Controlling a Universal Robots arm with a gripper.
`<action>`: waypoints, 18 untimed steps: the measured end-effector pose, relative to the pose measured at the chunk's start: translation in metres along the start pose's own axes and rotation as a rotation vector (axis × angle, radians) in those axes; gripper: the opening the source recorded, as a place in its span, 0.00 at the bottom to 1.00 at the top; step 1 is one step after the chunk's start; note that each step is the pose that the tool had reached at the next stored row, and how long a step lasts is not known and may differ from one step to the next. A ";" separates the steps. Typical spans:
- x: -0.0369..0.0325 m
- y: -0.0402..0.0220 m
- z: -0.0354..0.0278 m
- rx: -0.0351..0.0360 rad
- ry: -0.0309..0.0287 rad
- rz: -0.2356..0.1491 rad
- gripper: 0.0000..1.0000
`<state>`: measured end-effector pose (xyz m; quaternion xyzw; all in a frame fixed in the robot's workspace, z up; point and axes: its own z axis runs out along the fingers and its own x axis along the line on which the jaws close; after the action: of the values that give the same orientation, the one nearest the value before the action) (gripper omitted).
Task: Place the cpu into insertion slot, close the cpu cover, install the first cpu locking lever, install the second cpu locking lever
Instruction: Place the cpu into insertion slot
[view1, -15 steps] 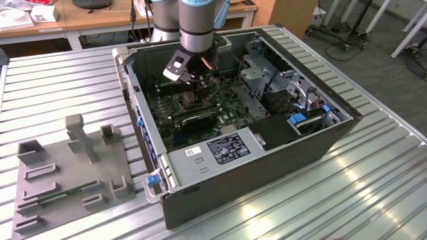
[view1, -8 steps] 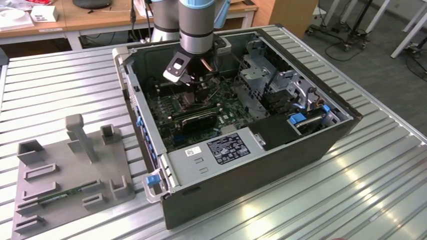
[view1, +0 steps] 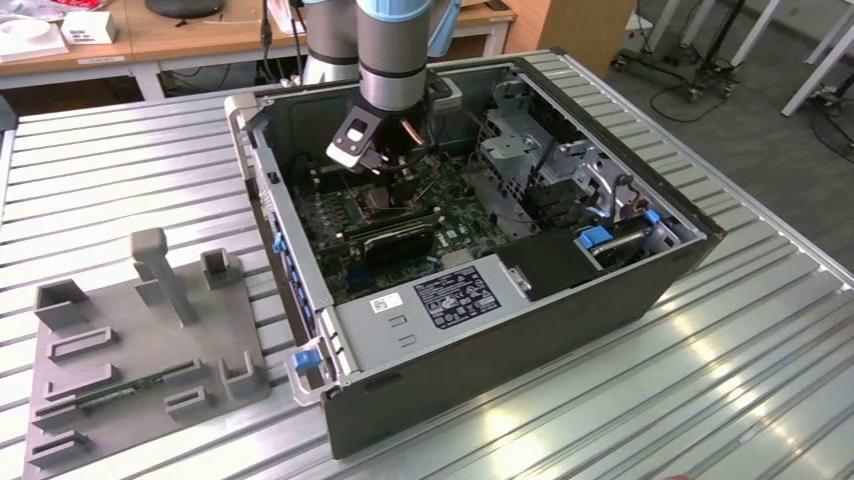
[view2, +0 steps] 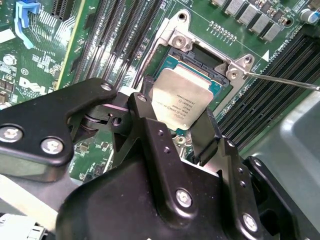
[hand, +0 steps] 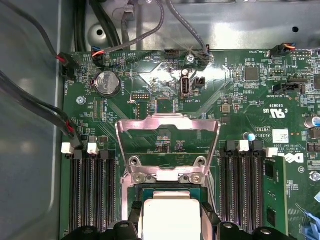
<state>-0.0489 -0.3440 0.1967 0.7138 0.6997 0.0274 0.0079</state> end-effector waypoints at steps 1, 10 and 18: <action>0.0002 0.0000 0.0004 0.0000 0.0000 0.000 0.54; 0.0009 -0.0001 0.0016 -0.0003 0.0004 0.000 0.54; 0.0031 -0.0012 0.0027 -0.0001 0.0002 0.000 0.54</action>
<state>-0.0498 -0.3408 0.1940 0.7138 0.6997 0.0275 0.0079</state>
